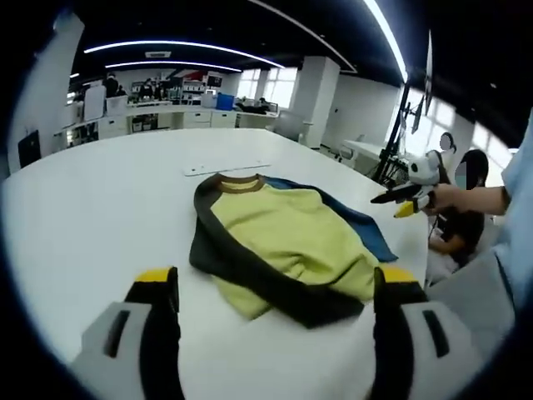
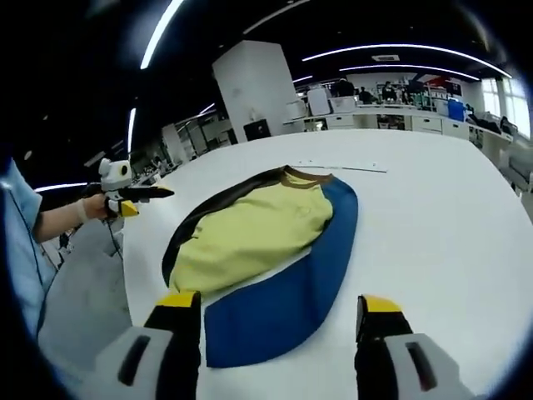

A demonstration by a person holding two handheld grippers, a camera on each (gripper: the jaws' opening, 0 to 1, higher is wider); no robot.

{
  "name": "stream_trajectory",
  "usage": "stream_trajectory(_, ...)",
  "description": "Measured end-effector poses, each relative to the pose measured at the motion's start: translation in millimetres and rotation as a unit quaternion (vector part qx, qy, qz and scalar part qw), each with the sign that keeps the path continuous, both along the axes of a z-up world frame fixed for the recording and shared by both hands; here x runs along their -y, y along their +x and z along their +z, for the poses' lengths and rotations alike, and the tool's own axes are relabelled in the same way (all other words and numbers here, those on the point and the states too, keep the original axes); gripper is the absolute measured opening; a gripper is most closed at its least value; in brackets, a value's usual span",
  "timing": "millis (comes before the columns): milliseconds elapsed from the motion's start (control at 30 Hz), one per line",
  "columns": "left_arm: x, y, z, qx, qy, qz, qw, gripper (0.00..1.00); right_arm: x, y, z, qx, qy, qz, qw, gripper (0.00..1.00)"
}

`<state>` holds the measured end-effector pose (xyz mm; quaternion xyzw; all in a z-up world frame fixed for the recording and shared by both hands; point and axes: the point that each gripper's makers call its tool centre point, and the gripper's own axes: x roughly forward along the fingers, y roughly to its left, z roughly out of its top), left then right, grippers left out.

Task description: Fold the garment on the visible template until the final outline fits inside the template.

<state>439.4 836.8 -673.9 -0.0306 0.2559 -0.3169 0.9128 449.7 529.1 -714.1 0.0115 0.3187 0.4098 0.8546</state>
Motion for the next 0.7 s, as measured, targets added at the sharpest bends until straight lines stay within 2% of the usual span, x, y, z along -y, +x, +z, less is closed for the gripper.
stream_trajectory(267, 4.4, -3.2, -3.9, -0.006, -0.005, -0.003, 1.0000, 0.94, 1.8, -29.0, -20.5, -0.015, -0.019, 0.003, 0.9997, 0.67)
stream_trajectory(500, 4.5, -5.0, -5.0, -0.009, -0.008, -0.003, 0.9999, 0.94, -1.7, -44.9, -27.7, -0.015, -0.034, 0.010, 0.9993, 0.56)
stream_trajectory(700, 4.6, -7.7, -5.8, -0.010, -0.011, -0.002, 0.9999, 0.94, -10.4, -56.8, -34.1, -0.013, -0.055, 0.043, 0.9975, 0.46)
